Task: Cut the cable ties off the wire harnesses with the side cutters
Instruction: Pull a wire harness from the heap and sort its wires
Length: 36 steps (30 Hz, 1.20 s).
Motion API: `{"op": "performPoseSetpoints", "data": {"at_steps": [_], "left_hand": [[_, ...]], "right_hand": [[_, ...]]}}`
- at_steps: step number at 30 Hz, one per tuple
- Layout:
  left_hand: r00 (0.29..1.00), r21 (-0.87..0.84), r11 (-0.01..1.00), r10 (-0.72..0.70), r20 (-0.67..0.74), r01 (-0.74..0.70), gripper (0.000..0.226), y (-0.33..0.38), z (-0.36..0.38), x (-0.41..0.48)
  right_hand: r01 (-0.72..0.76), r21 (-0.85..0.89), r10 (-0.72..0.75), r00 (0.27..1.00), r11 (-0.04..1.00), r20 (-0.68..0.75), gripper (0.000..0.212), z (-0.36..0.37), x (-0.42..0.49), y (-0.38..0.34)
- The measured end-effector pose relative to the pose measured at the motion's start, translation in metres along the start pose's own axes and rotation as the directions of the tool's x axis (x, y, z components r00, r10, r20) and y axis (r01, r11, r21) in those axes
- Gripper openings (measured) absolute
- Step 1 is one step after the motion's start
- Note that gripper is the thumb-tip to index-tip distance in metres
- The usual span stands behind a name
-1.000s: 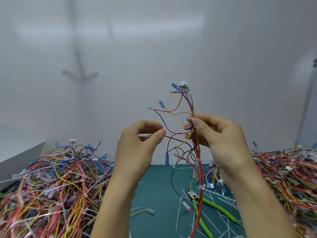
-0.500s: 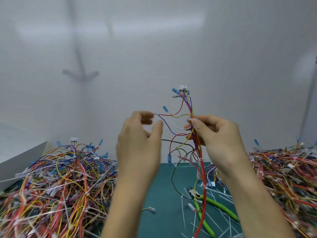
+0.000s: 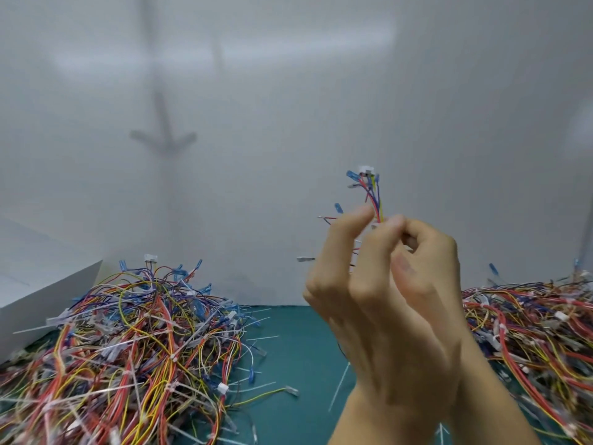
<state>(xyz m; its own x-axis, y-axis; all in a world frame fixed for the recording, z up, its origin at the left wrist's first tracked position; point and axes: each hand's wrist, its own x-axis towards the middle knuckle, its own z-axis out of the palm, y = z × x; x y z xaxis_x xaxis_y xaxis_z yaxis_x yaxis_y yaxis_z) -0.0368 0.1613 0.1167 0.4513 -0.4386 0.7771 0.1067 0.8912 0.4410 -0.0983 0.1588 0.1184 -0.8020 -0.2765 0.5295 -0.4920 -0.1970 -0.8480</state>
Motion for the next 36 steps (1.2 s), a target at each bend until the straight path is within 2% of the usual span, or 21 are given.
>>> {"op": "performPoseSetpoints", "data": {"at_steps": [1,2,4,6,7,8,10,11,12,14,17,20,22,31,34,36], "left_hand": [[1.000,-0.044,0.999,0.011,0.016,-0.010,0.032,-0.005,0.001,-0.001],[0.998,-0.091,0.995,-0.035,0.044,0.039,0.029,-0.012,0.000,0.000],[0.958,-0.134,0.954,-0.251,0.136,0.269,0.036,-0.031,-0.002,0.008],[0.875,-0.109,0.882,-0.428,0.226,0.459,0.033,-0.053,-0.004,0.012],[0.804,-0.085,0.819,-0.527,0.276,0.567,0.030,-0.063,-0.006,0.015],[0.693,-0.048,0.727,-0.628,0.354,0.685,0.026,-0.074,-0.006,0.019],[0.406,0.100,0.549,-0.716,0.568,0.829,0.007,-0.092,-0.008,0.034],[0.271,0.182,0.506,-0.692,0.668,0.843,0.017,-0.098,-0.011,0.041],[0.167,0.241,0.490,-0.650,0.741,0.838,0.031,-0.105,-0.013,0.048],[0.086,0.268,0.543,-0.539,0.838,0.796,0.047,-0.112,-0.018,0.057],[0.110,0.184,0.604,-0.416,0.903,0.775,0.044,-0.109,-0.026,0.064],[0.185,0.107,0.600,-0.404,0.896,0.793,0.035,-0.107,-0.032,0.068],[0.202,0.089,0.585,-0.413,0.888,0.806,0.035,-0.108,-0.035,0.073],[0.190,0.035,0.436,-0.461,0.867,0.899,0.011,-0.113,-0.040,0.087],[0.193,0.008,0.395,-0.467,0.863,0.919,0.016,-0.114,-0.042,0.088],[0.205,-0.012,0.392,-0.454,0.867,0.920,0.028,-0.114,-0.043,0.089]], "right_hand": [[-0.003,0.005,0.004,1.000,1.000,-0.007,0.015,0.000,0.002,0.002],[-0.004,0.017,0.004,1.000,1.000,-0.015,0.014,0.000,0.002,0.003],[0.014,0.054,-0.014,1.000,0.998,-0.013,0.014,0.001,0.002,0.001],[0.041,0.095,-0.042,0.999,0.995,0.011,0.017,0.000,0.001,-0.003],[0.043,0.125,-0.046,0.999,0.991,0.025,0.017,-0.001,0.000,-0.005],[0.039,0.157,-0.046,0.998,0.987,0.037,0.016,-0.002,0.000,-0.006],[0.023,0.205,-0.035,0.998,0.979,0.055,0.014,-0.004,0.000,-0.008],[0.016,0.216,-0.030,0.998,0.976,0.063,0.013,-0.005,0.000,-0.009],[0.010,0.222,-0.026,0.997,0.975,0.070,0.012,-0.006,0.000,-0.009],[-0.006,0.237,-0.014,0.997,0.971,0.081,0.012,-0.006,0.000,-0.008],[-0.036,0.258,0.015,0.997,0.966,0.082,0.012,-0.005,0.002,-0.006],[-0.058,0.274,0.034,0.995,0.960,0.090,0.012,-0.007,0.003,-0.005],[-0.073,0.298,0.043,0.993,0.952,0.108,0.013,-0.008,0.003,-0.005],[-0.167,0.380,0.086,0.971,0.910,0.222,0.013,-0.011,0.003,-0.007],[-0.215,0.424,0.108,0.959,0.880,0.261,0.016,-0.013,0.004,-0.007],[-0.253,0.457,0.128,0.950,0.853,0.286,0.018,-0.014,0.005,-0.006]]}}
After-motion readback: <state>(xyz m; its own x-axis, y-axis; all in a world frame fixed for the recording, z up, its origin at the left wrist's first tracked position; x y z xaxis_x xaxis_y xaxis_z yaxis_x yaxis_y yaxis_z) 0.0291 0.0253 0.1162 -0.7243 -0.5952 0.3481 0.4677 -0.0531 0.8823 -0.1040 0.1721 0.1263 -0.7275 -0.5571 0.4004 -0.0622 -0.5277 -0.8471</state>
